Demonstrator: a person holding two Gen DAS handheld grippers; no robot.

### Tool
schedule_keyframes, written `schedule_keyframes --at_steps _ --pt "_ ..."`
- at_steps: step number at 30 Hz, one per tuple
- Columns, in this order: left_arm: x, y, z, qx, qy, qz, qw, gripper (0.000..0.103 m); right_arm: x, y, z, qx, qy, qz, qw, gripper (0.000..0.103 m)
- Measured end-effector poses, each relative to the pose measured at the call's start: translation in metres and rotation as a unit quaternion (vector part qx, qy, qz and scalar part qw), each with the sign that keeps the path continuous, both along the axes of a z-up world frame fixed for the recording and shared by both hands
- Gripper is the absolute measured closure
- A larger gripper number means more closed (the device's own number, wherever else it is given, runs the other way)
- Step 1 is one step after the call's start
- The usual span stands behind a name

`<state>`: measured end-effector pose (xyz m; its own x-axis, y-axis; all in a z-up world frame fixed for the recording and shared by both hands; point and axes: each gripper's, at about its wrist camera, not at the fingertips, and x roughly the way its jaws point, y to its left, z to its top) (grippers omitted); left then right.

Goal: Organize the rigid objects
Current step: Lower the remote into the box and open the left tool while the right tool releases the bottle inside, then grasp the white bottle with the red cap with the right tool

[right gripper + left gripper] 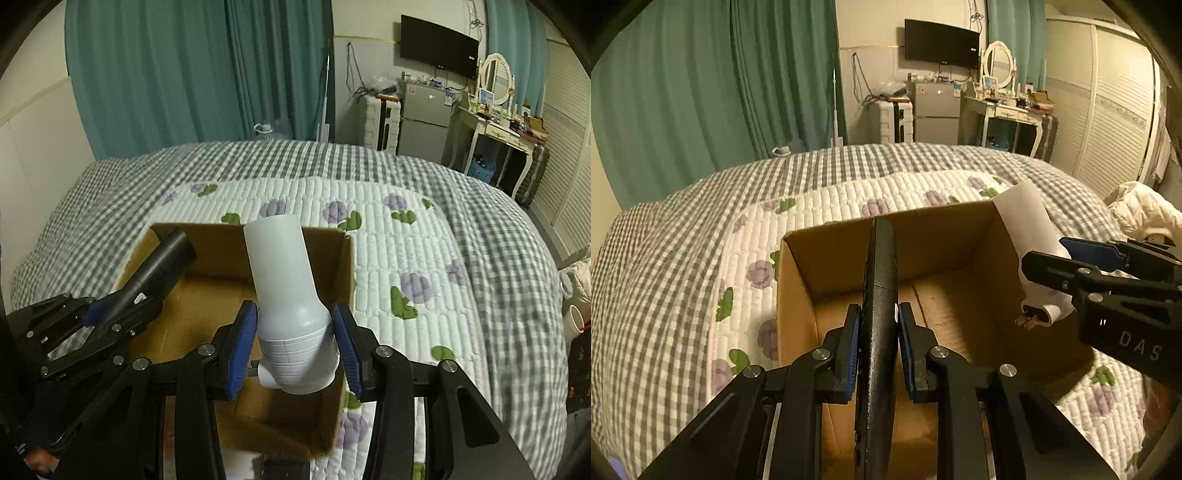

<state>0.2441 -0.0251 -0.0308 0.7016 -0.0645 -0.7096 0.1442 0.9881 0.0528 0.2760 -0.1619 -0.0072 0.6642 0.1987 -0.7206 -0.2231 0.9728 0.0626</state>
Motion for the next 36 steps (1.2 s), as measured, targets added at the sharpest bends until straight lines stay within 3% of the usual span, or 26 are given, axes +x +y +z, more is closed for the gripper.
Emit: schedule_keyframes --at_steps 8,11,13,14,15,17,20,23,25,30,33,36 --pt "0.007 -0.004 -0.014 0.001 0.009 -0.010 0.9999 0.082 0.009 0.003 -0.013 0.010 -0.020 0.008 1.000 0.060" --pt "0.003 -0.005 -0.006 -0.007 0.023 -0.003 0.9997 0.078 0.010 -0.006 -0.005 0.073 -0.007 0.022 0.997 0.060" --pt "-0.006 -0.004 0.008 -0.017 0.014 0.000 0.9998 0.068 0.008 -0.013 0.005 0.081 -0.009 0.010 0.997 0.053" --pt "-0.010 -0.003 0.016 -0.020 0.011 0.002 0.9997 0.045 0.006 -0.016 0.013 0.077 -0.014 0.004 0.997 0.052" --pt "-0.016 -0.002 0.028 -0.025 0.001 0.005 0.9997 0.032 0.001 -0.019 0.021 0.073 -0.021 0.000 0.997 0.051" --pt "-0.029 0.000 0.047 -0.031 -0.020 0.009 0.9993 0.028 -0.010 -0.025 0.040 0.063 -0.033 -0.003 0.997 0.049" --pt "-0.053 0.002 0.079 -0.036 -0.039 0.006 0.9986 0.023 -0.037 -0.031 0.068 0.040 -0.060 -0.010 0.997 0.037" --pt "-0.077 0.003 0.104 -0.030 -0.069 0.011 0.9971 0.002 -0.072 -0.037 0.097 0.034 -0.084 -0.013 0.996 0.023" --pt "-0.097 0.005 0.119 -0.026 -0.088 0.017 0.9956 0.000 -0.091 -0.039 0.111 0.033 -0.094 -0.017 0.995 0.013" --pt "-0.138 0.011 0.134 -0.016 -0.105 0.020 0.9942 0.000 -0.141 -0.040 0.129 0.015 -0.115 -0.034 0.993 0.010" --pt "-0.158 0.015 0.127 -0.021 -0.102 0.018 0.9944 0.000 -0.168 -0.047 0.123 0.021 -0.117 -0.050 0.992 0.006" --pt "-0.170 0.019 0.109 -0.030 -0.090 0.022 0.9952 0.000 -0.188 -0.052 0.098 0.026 -0.104 -0.065 0.992 0.005"
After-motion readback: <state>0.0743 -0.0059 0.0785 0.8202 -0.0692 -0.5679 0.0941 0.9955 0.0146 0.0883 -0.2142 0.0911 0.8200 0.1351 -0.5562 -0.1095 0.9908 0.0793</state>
